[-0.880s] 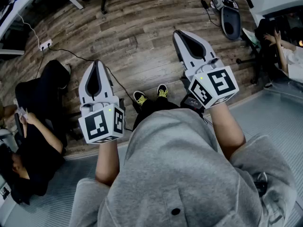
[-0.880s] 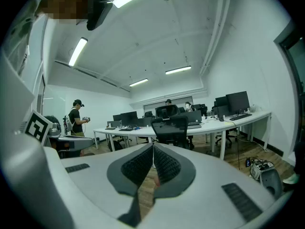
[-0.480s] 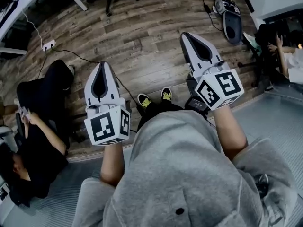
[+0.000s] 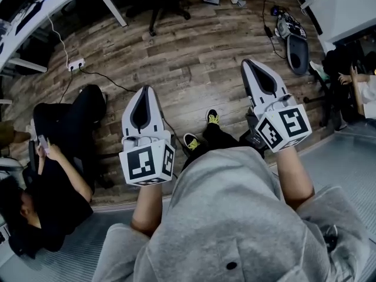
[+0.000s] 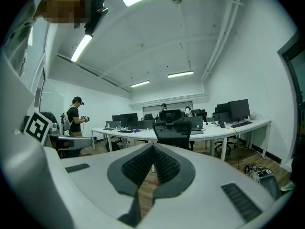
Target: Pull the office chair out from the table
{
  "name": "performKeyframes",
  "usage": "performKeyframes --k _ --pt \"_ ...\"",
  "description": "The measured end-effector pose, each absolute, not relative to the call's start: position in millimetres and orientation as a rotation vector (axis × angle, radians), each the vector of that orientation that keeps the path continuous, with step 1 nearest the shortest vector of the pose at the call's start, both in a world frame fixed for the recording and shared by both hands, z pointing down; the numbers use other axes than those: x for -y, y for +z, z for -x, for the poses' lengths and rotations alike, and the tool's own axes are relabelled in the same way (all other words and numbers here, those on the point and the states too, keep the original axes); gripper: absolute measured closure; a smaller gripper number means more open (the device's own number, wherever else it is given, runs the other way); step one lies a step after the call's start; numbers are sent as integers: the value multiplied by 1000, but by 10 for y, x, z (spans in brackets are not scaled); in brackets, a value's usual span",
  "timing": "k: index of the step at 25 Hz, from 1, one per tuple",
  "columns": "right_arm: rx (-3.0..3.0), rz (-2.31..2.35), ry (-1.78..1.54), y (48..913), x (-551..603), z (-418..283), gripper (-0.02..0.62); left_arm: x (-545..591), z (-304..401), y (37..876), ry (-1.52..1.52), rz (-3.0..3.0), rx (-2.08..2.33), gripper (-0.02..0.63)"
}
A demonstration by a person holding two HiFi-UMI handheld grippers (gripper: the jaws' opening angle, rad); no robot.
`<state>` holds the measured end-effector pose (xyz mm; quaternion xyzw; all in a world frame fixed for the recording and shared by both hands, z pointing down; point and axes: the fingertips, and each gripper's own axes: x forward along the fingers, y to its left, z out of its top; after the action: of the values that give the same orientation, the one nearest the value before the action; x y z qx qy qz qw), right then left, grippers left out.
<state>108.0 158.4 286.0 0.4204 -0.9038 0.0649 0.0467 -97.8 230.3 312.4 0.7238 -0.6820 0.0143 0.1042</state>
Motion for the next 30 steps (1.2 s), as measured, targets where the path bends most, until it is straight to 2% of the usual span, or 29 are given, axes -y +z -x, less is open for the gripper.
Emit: performKeyframes --k 15,30 --pt "2852 -1252 196 2901 -1179 -836 568 -1955 1069 3099 15 -2154 2023 595" --pt "2822 -1264 271 3041 176 -785 568 -571 1112 3113 130 -2190 2008 595"
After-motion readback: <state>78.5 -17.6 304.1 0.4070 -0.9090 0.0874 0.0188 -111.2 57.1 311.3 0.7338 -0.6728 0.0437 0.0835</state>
